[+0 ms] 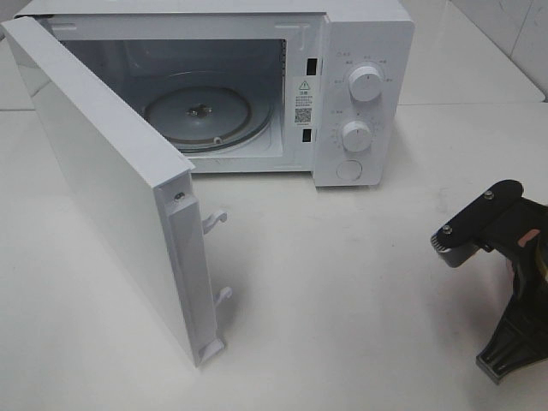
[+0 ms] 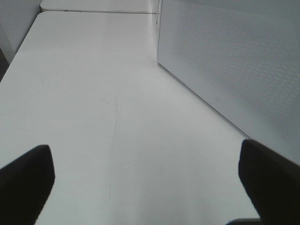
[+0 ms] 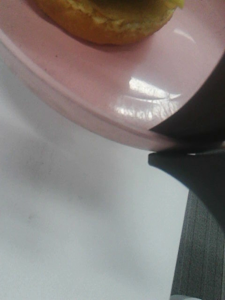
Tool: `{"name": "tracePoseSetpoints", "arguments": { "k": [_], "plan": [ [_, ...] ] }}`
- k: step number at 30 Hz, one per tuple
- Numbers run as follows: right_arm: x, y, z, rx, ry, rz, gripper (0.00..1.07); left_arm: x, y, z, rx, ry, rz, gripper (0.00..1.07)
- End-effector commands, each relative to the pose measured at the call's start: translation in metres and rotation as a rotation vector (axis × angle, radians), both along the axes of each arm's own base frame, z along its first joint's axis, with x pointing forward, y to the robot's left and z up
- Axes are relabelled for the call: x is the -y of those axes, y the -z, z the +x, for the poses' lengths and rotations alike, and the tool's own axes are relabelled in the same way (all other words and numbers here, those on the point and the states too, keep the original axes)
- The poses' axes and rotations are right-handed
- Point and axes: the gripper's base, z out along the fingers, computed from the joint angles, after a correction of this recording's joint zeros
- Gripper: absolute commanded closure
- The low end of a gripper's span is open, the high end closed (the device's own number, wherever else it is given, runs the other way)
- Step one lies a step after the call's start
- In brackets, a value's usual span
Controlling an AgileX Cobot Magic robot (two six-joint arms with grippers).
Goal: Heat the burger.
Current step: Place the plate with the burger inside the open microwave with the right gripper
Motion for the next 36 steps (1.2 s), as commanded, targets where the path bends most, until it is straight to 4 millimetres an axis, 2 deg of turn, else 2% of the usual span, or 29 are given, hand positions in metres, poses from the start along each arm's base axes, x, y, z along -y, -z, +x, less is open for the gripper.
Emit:
{"name": "tracePoseSetpoints", "arguments": {
  "k": [1, 14, 21, 27, 30, 36],
  "plan": [
    [-0.001, -0.006, -0.005, 0.014, -0.057, -0.054, 1.07, 0.0, 0.0, -0.001, 0.029, 0.0, -0.001, 0.07],
    [-0.032, -0.01, -0.031, 0.01, -0.313, -0.071, 1.07, 0.0, 0.0, -0.001, 0.029, 0.0, -0.001, 0.07],
    [-0.049, -0.011, -0.048, -0.012, -0.539, -0.096, 1.07, 0.0, 0.0, -0.001, 0.029, 0.0, -0.001, 0.07],
    [-0.057, -0.011, -0.052, -0.018, -0.717, -0.124, 1.07, 0.0, 0.0, -0.001, 0.029, 0.0, -0.001, 0.07],
    [-0.057, -0.011, -0.051, -0.021, -0.74, -0.125, 1.07, 0.0, 0.0, -0.001, 0.029, 0.0, -0.001, 0.07],
    [-0.065, -0.01, -0.05, -0.053, -0.964, -0.13, 1.07, 0.0, 0.0, -0.001, 0.029, 0.0, -0.001, 0.07]
  ]
}}
